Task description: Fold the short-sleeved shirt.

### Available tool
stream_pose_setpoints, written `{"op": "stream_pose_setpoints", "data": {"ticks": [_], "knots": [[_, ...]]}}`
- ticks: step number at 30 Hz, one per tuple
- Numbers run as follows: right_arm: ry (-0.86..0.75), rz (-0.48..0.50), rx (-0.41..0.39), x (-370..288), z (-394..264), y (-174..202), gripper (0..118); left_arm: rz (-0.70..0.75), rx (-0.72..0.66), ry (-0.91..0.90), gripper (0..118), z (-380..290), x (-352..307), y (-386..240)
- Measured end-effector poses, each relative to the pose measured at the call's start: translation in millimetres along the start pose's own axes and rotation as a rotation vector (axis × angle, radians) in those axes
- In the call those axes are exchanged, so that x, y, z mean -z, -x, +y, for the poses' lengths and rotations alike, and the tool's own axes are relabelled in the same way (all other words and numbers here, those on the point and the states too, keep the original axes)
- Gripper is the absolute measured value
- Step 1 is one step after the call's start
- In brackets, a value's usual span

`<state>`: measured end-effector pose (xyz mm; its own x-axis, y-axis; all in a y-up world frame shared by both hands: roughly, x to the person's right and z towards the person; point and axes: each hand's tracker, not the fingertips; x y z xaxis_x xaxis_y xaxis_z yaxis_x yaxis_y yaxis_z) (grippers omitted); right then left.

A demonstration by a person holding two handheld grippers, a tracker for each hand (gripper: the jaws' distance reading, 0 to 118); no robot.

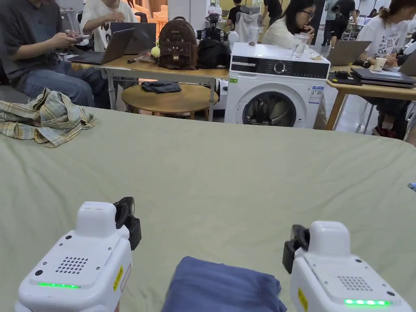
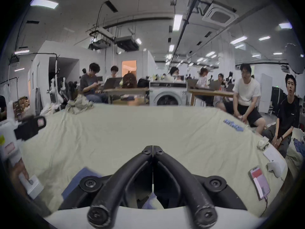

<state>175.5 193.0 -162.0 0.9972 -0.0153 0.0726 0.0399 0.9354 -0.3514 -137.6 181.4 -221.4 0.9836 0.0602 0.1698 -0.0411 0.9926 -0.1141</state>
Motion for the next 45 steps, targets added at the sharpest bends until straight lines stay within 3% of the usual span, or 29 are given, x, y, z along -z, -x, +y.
{"op": "stream_pose_setpoints", "data": {"ticks": [3,9,14,18,19,21,22,23,29,33,38,41,43,45], "knots": [[0.157,0.071,-0.001,2,-28,13,0,-0.010,-0.029,0.027,0,-3,1,7],[0.415,0.069,-0.023,39,-87,23,0,-0.056,-0.097,0.162,0,-11,6,17],[0.402,0.030,-0.029,50,-89,20,0,-0.175,-0.141,0.391,0,-20,15,25],[0.416,0.034,-0.042,50,-87,20,0,-0.402,-0.284,0.616,0,-29,30,39],[0.419,0.035,-0.046,51,-86,20,0,-0.480,-0.345,0.675,7,-35,35,45],[0.424,0.036,-0.054,51,-85,21,0,-0.548,-0.451,0.740,50,-44,45,54],[0.428,0.036,-0.059,51,-84,21,0,-0.583,-0.503,0.780,67,-47,49,56],[0.430,0.036,-0.062,51,-84,22,0,-0.610,-0.536,0.814,76,-50,54,59],[0.434,0.040,-0.062,52,-84,21,0,-0.748,-0.650,0.946,76,-77,93,64],[0.431,0.038,-0.063,51,-84,21,0,-0.846,-0.687,1.126,76,-109,118,36],[0.421,0.037,-0.060,52,-87,19,0,-0.892,-0.845,1.067,74,-121,118,8],[0.422,0.042,-0.054,52,-86,17,0,-0.792,-0.776,1.055,30,-129,111,9],[0.423,0.047,-0.049,53,-86,16,0,-0.839,-0.844,1.031,27,-136,113,17],[0.419,0.050,-0.054,51,-85,18,0,-0.812,-0.781,1.014,24,-131,107,13]]}}
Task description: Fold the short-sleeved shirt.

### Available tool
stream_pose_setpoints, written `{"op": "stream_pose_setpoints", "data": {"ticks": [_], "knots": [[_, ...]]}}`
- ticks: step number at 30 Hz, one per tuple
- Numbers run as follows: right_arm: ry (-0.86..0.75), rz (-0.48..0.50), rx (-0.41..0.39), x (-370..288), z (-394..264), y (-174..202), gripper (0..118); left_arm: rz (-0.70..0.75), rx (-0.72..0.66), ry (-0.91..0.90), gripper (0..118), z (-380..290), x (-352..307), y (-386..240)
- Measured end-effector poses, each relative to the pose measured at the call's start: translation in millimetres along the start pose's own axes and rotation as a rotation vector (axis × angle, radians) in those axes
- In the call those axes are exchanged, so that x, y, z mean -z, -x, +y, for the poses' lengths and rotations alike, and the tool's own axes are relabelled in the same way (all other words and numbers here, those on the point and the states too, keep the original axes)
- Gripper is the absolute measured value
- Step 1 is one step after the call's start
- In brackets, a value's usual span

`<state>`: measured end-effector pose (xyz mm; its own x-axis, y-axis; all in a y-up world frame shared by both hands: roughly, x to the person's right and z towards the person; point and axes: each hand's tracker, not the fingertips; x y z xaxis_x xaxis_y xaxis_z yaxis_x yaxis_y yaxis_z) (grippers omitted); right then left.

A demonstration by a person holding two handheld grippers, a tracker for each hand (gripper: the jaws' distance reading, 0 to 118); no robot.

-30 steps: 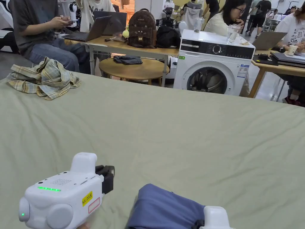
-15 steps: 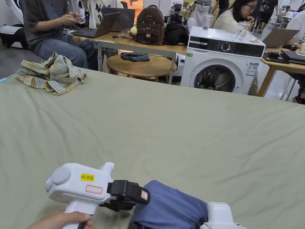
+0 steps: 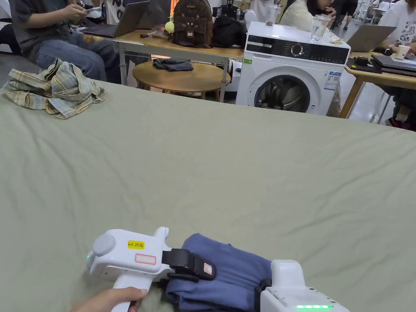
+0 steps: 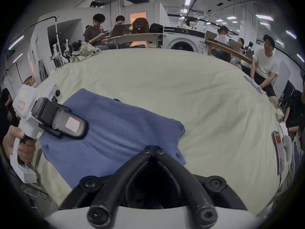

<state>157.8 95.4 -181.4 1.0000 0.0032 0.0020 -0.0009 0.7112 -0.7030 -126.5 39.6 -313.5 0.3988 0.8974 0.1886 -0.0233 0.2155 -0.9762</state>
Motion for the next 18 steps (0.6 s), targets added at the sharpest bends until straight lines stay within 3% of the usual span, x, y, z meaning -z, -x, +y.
{"op": "stream_pose_setpoints", "data": {"ticks": [9,18], "knots": [[-0.116,0.007,0.002,-24,22,3,0,0.027,0.001,-0.040,23,-3,-27,-11],[-0.355,0.039,-0.036,-37,66,31,0,0.134,0.016,-0.133,23,24,-139,-19]]}}
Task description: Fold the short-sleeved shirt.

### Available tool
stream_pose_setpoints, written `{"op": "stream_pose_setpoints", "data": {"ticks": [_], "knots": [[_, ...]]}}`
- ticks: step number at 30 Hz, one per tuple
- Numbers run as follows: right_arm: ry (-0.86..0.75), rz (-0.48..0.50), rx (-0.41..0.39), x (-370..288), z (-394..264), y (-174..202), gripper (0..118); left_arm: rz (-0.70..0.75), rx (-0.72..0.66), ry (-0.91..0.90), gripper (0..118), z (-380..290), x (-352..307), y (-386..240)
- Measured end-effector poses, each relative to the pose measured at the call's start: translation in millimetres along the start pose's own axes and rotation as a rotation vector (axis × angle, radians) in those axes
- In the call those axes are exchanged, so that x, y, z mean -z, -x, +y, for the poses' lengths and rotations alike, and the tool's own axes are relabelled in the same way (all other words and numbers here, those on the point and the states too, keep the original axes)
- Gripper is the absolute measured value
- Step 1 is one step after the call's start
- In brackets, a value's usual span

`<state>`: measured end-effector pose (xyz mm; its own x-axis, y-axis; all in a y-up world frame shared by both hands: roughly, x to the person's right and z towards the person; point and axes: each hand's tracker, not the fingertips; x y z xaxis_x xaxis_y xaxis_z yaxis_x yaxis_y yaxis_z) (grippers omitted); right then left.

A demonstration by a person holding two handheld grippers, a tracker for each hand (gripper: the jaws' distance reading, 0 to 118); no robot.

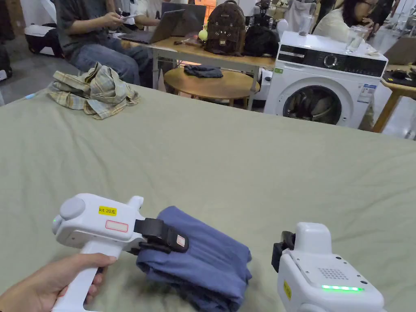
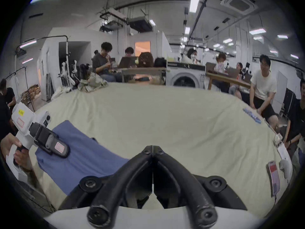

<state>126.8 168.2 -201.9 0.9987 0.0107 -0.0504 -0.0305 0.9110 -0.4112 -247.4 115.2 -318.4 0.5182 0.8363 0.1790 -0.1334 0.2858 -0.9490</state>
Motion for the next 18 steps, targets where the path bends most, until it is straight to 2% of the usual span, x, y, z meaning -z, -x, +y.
{"op": "stream_pose_setpoints", "data": {"ticks": [4,7,13,18], "knots": [[-0.083,0.066,-0.008,4,21,26,0,0.100,0.003,-0.068,23,19,-70,18],[-0.129,0.109,-0.019,8,35,51,0,0.180,-0.045,-0.125,23,22,-126,31],[-0.129,0.210,-0.068,26,61,114,0,0.348,-0.165,-0.191,23,25,-227,69],[-0.119,0.288,-0.108,43,67,159,0,0.482,-0.241,-0.215,23,29,-286,90]]}}
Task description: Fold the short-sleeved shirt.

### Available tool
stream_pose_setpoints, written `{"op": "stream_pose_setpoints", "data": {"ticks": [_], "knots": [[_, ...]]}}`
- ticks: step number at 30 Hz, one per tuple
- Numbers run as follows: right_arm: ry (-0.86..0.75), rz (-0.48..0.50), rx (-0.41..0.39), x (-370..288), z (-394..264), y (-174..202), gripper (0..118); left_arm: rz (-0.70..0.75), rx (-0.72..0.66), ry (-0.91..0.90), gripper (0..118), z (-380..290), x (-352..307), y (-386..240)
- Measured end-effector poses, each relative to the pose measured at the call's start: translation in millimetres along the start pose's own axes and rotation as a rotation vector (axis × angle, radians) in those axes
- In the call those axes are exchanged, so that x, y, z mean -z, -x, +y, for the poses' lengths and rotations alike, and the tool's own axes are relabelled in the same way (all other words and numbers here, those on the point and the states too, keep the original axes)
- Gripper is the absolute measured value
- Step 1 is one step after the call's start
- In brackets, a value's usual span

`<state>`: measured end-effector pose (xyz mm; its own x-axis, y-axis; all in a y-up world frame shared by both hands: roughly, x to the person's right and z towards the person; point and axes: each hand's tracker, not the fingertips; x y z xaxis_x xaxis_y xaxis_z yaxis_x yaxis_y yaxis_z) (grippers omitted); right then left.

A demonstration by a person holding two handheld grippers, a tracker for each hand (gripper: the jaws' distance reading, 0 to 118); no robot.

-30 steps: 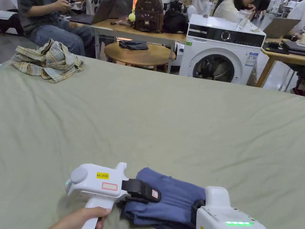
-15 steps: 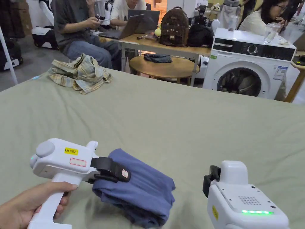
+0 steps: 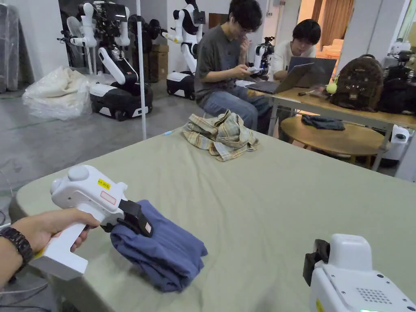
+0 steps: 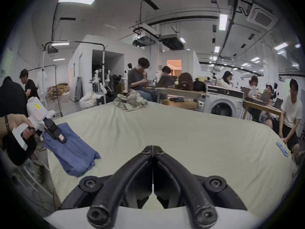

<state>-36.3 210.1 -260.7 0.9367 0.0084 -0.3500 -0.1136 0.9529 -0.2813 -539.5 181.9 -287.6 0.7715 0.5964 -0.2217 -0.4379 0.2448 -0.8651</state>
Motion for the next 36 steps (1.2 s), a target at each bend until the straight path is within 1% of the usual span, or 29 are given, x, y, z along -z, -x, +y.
{"op": "stream_pose_setpoints", "data": {"ticks": [2,4,8,11,13,14,15,17,22,26,27,30,32,34,36], "knots": [[0.016,0.034,0.010,8,-1,9,0,0.030,-0.004,-0.005,23,11,-12,13],[0.030,0.039,0.006,14,-3,16,0,0.094,-0.014,-0.001,23,20,-22,22],[0.059,0.043,-0.006,21,-13,22,0,0.276,0.019,0.013,23,36,-24,33],[0.081,0.046,-0.008,25,-18,22,0,0.304,0.013,0.043,25,38,-8,38],[0.094,0.046,-0.007,27,-20,21,0,0.424,0.065,0.045,37,38,1,38],[0.097,0.046,-0.009,27,-21,20,0,0.471,0.095,0.034,49,37,2,37],[0.098,0.043,-0.012,27,-21,19,0,0.515,0.119,0.025,57,36,0,34],[0.100,0.039,-0.015,27,-22,16,0,0.494,0.114,0.015,57,39,-6,35],[0.096,0.032,0.000,25,-19,10,0,0.583,0.218,-0.040,57,41,-28,17],[0.091,0.027,0.006,21,-17,4,0,0.622,0.315,-0.168,57,39,-43,-3],[0.089,0.024,0.005,19,-17,2,0,0.602,0.325,-0.198,57,36,-43,-11],[0.078,-0.002,-0.002,13,-16,-4,0,0.488,0.362,-0.176,57,16,-25,-36],[0.074,-0.011,0.009,9,-17,-12,0,0.423,0.392,-0.189,57,0,-2,-55],[0.072,-0.041,0.012,6,-18,-20,0,0.321,0.419,-0.185,57,-21,26,-74],[0.071,-0.072,0.027,2,-21,-34,0,0.265,0.458,-0.201,57,-42,56,-99]]}}
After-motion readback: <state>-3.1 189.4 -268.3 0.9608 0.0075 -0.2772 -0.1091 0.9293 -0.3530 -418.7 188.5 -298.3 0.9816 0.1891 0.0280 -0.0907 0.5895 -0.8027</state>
